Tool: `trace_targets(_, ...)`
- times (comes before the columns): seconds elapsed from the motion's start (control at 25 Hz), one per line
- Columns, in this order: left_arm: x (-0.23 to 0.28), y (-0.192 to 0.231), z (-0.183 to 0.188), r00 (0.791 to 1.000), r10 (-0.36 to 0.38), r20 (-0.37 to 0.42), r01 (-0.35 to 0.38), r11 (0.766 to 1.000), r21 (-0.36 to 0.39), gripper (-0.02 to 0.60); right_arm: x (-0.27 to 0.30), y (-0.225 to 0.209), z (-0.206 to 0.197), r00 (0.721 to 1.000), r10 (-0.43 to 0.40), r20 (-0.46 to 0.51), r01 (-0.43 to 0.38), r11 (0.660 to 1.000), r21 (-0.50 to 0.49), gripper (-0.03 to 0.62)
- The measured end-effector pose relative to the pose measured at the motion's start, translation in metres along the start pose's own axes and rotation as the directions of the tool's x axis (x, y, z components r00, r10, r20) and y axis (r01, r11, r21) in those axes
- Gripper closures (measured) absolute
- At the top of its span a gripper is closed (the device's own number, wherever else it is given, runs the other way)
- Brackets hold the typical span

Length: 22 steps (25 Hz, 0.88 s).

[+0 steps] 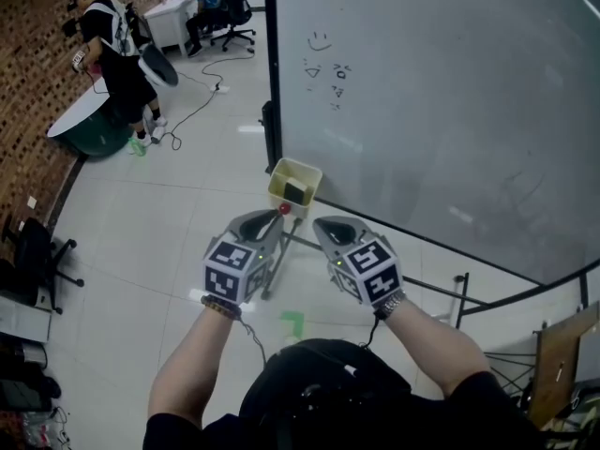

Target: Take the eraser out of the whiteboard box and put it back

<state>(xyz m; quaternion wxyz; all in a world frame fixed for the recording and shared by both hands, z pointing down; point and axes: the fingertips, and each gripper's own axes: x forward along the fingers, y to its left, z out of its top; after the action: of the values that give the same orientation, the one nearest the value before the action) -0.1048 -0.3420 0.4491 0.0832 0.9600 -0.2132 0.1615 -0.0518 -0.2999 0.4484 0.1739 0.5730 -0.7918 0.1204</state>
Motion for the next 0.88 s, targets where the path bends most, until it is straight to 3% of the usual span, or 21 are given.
trace_targets(0.2,-0.002,-0.013,0.002,0.999,0.048,0.021,-0.048,0.998,-0.029,0.58,-0.009,-0.005,0.002,1.0,0.013,0.026,-0.013,1.0,-0.008,0.569)
trace_targets(0.88,-0.001,-0.084,0.003,0.964,0.265,0.024,-0.261,0.96,-0.098,0.581,-0.075,-0.011,-0.005,0.98,0.172,0.095,-0.163,0.981,-0.103,0.571)
